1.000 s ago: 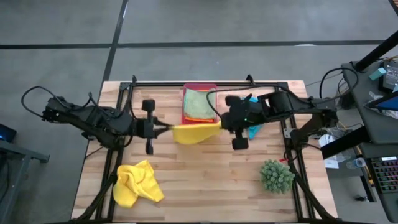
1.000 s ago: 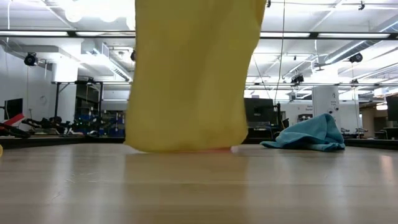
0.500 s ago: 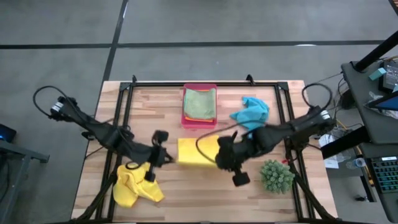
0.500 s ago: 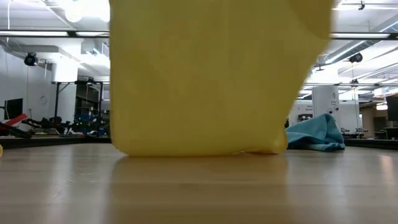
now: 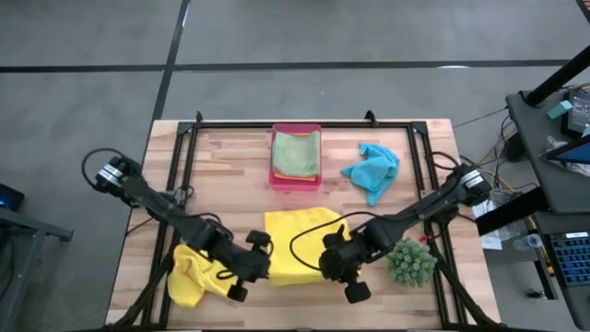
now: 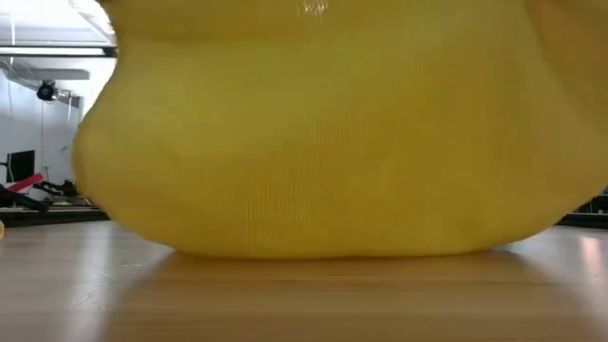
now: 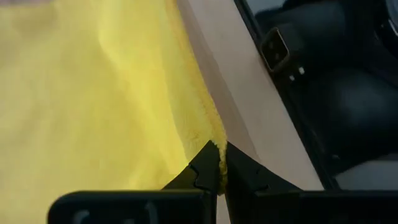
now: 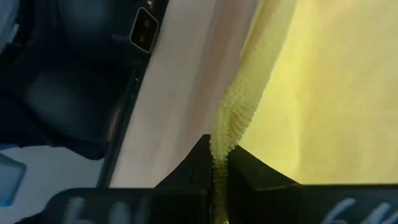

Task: Fold microfiber towels
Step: Fold the top yellow towel

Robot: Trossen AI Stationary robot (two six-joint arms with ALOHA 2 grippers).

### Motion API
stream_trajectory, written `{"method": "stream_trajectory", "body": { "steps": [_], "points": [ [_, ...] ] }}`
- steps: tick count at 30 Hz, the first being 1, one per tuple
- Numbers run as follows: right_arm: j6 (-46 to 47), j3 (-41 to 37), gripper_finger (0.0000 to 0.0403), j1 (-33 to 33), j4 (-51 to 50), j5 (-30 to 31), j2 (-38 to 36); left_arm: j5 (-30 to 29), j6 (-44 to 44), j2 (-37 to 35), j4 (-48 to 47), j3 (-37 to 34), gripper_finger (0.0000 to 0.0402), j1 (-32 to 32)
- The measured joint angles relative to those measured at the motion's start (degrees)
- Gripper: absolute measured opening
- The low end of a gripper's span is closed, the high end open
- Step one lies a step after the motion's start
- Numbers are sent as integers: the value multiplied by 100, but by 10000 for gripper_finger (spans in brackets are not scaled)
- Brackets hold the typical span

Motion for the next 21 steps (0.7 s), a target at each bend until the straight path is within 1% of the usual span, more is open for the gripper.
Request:
{"method": "stream_trajectory", "body": {
  "steps": [4, 8, 10, 13, 15, 17, 19, 21],
  "points": [
    [237, -295, 12, -4, 347, -301, 22, 453, -390, 255, 95, -7, 0, 4],
    [453, -664, 12, -4, 1000, -891, 20, 1061, -396, 452, 813, -140, 0, 10],
    [610, -912, 12, 7, 1550, -1161, 20, 1226, -393, 526, 935, -161, 0, 46],
    [658, -1205, 12, -16, 1957, -1223, 20, 1254, -281, 575, 909, -176, 0, 129],
    [643, -1337, 12, -85, 1941, -1068, 20, 1245, -242, 575, 889, -176, 0, 196],
    [643, -1433, 12, -176, 1894, -591, 20, 1130, -226, 563, 694, -176, 0, 266],
    [585, -1485, 12, -261, 1791, -138, 20, 724, -226, 508, 378, -176, 0, 306],
    [510, -1499, 12, -338, 1624, 391, 20, 176, -232, 441, -61, -174, 0, 379]
  ]
}}
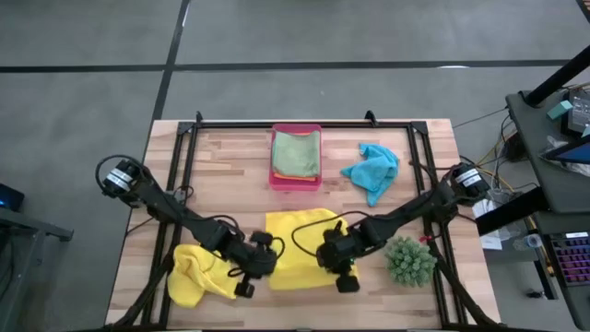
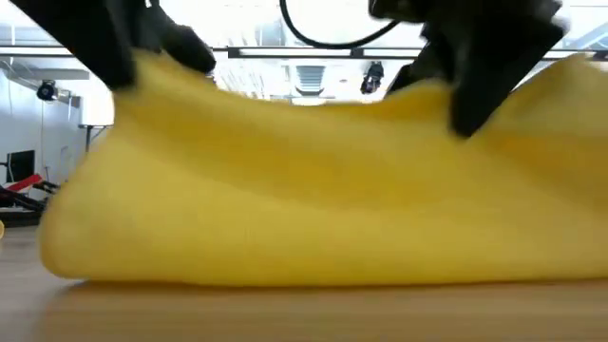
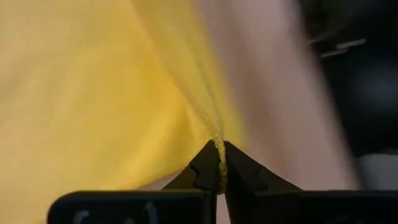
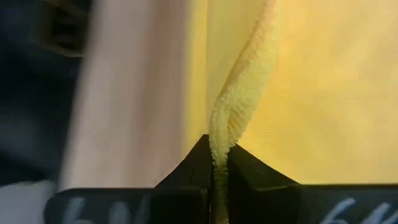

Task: Fold microfiber towels
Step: Fold the top yellow towel

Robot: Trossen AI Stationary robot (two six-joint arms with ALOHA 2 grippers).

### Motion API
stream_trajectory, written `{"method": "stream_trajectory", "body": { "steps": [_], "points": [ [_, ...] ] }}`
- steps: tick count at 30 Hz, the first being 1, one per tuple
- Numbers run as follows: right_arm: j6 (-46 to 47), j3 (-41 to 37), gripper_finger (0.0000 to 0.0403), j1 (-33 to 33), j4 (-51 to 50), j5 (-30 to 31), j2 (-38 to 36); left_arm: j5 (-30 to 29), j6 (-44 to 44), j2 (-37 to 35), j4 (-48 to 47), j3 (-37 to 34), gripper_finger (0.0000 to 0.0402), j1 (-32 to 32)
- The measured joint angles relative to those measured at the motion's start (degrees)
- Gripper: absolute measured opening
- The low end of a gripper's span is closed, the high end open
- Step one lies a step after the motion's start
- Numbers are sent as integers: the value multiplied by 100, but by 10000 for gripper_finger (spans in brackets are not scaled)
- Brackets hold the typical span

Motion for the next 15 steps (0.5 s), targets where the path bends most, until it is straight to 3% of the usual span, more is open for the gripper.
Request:
{"method": "stream_trajectory", "body": {
  "steps": [7, 15],
  "points": [
    [-307, -1, 12, -328, -522, 1109, -2, -1564, -7, -72, -817, -39, 0, 370],
    [-416, -2, 12, -699, -713, 1597, -2, -1792, 180, -74, -1016, -224, 0, 820]
  ]
}}
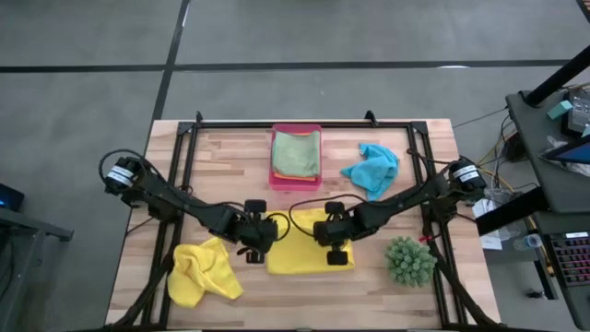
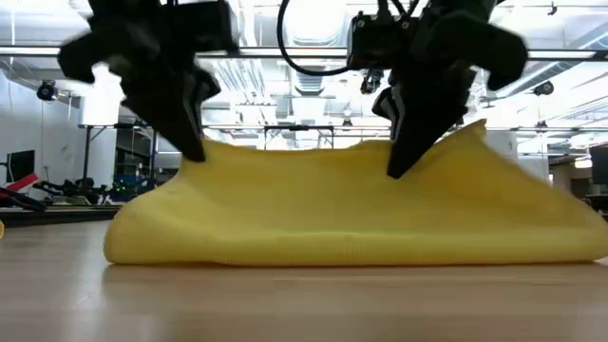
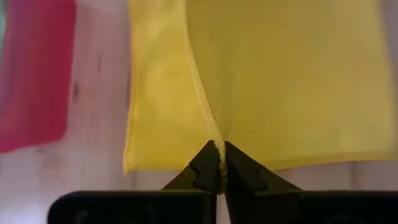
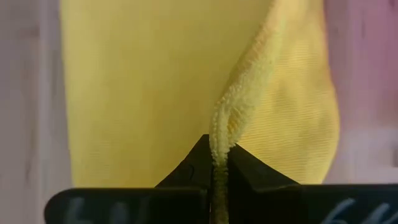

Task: Fold microfiber towels
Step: Fold the top yellow towel

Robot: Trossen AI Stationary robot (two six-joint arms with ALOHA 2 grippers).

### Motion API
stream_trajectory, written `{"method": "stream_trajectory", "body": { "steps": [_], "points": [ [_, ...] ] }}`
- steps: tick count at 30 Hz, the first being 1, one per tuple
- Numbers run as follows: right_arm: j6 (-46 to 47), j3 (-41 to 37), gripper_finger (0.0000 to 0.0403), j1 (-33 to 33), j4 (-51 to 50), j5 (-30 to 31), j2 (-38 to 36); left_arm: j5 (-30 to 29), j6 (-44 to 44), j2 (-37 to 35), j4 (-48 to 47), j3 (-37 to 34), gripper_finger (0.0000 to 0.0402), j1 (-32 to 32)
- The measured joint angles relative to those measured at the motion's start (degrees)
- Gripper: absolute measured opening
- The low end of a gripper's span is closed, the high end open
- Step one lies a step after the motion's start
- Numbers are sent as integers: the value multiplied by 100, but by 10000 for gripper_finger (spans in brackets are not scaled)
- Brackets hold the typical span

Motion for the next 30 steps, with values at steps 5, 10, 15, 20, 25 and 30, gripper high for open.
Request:
{"method": "stream_trajectory", "body": {
  "steps": [5, 10, 15, 20, 25, 30],
  "points": [
    [-63, 0, 12, -162, 19, 15, 0, -13, 3, 7, 17, -302, 0, 223],
    [-115, 0, 12, -261, 6, 22, 0, -15, 133, 11, 289, -487, 0, 320],
    [-122, -16, 12, -318, -5, 48, -2, -264, 508, 11, 884, -681, 0, 345],
    [-190, -96, 12, -329, 25, 476, -2, -642, 578, 9, 884, -709, 0, 345],
    [-205, -181, 12, -330, 34, 551, -2, -831, 732, 11, 909, -709, 0, 345],
    [-205, -248, 12, -329, 42, 551, -2, -852, 723, 11, 910, -709, 0, 345]
  ]
}}
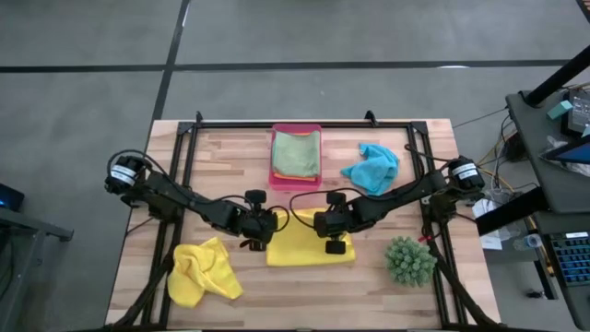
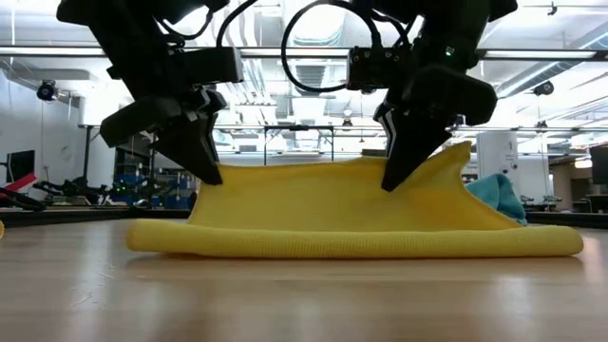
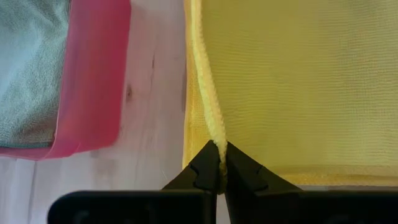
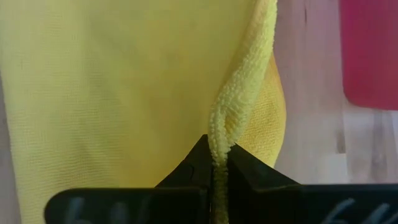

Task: Fold microfiber towels
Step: Fold the top yellow towel

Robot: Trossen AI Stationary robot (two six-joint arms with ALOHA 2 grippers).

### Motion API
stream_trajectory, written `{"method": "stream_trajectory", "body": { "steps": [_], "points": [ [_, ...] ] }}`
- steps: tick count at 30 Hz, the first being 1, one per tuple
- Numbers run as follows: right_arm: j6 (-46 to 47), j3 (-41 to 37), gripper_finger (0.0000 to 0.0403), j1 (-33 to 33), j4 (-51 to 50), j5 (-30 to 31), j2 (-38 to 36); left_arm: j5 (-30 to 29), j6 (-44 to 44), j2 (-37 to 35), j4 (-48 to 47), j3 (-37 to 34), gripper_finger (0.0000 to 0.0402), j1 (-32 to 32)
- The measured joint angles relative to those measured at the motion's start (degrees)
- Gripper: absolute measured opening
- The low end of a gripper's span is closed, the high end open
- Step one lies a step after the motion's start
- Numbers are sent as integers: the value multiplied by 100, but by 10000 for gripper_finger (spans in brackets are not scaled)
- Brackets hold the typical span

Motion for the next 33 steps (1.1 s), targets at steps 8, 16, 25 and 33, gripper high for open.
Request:
{"method": "stream_trajectory", "body": {
  "steps": [8, 16, 25, 33],
  "points": [
    [35, -10, 23, 0, 21, 0, 0, -15, -5, -2, 2, 0, 0, -2],
    [13, -37, 98, 0, 123, -7, 0, -13, 21, 0, -2, 2, 0, 0],
    [-34, -39, 151, 119, 199, -528, -2, 154, 28, -10, -47, 2, 73, -4],
    [100, -39, 146, 349, 343, -606, -2, 263, 148, -149, -76, 78, 136, -7]
  ]
}}
